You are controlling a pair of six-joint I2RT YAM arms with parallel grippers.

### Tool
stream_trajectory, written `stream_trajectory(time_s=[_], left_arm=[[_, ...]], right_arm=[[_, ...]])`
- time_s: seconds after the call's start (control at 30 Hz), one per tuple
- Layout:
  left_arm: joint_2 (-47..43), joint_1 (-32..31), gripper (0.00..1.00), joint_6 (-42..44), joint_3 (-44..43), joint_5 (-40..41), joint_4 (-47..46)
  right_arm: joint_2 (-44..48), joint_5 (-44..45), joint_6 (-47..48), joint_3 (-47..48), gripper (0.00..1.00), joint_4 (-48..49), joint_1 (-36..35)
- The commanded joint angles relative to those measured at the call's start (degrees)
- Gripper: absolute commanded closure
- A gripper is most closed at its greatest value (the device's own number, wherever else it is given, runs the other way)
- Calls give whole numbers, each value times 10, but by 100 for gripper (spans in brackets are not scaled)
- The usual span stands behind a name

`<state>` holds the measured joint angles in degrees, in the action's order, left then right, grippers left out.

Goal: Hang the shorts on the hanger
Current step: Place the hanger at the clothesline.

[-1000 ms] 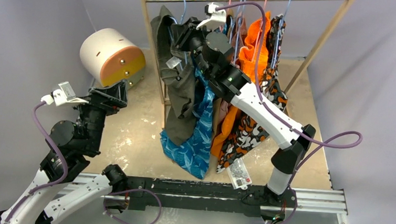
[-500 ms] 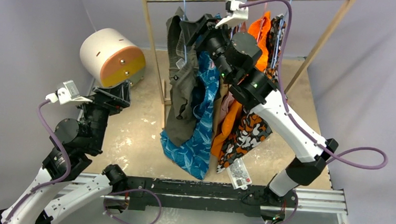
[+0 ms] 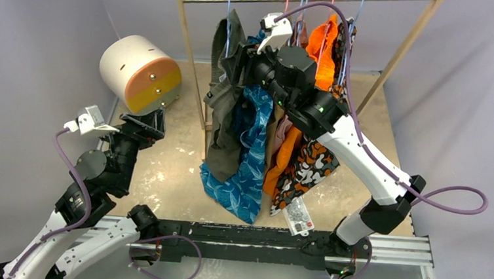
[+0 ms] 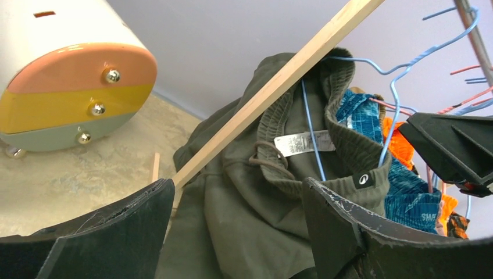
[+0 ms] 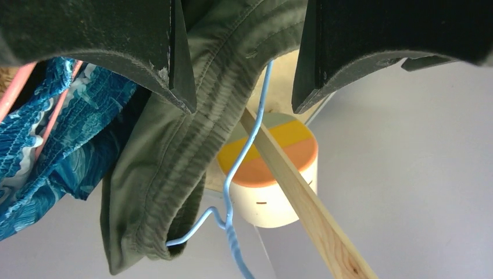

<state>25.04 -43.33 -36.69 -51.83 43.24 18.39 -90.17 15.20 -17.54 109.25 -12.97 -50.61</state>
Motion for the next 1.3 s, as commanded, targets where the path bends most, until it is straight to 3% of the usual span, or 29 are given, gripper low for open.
stream_trajectory(time_s=[0.0,0.13,0.3,0.4,0.53,0.67,0.9,1.07,1.13,1.27], left_arm=[[-14,-3,21,-18,6,8,8],[-20,-3,21,-21,6,10,16],[-24,-3,21,-28,11,11,20],[-28,-3,21,-31,13,11,22],[-31,-3,21,-33,16,11,26],[-33,-3,21,-36,15,12,27],[-29,-3,21,-46,16,11,27],[-23,-3,21,-51,16,6,28],[-24,-3,21,-51,16,7,30],[-23,-3,21,-50,18,9,31]], right_arm=[[-2,-26,-4,11,36,5,0],[-17,-21,-4,22,37,1,0],[-49,-17,-6,56,47,-36,0],[-68,-15,-4,84,61,-60,0],[-81,-15,-6,128,87,-85,0],[-75,-28,-9,161,92,-95,0],[-80,-48,-36,195,92,-107,0],[-54,-66,-63,116,91,-87,0],[-44,-73,-65,90,83,-76,0],[-13,-72,-64,56,51,-58,0]])
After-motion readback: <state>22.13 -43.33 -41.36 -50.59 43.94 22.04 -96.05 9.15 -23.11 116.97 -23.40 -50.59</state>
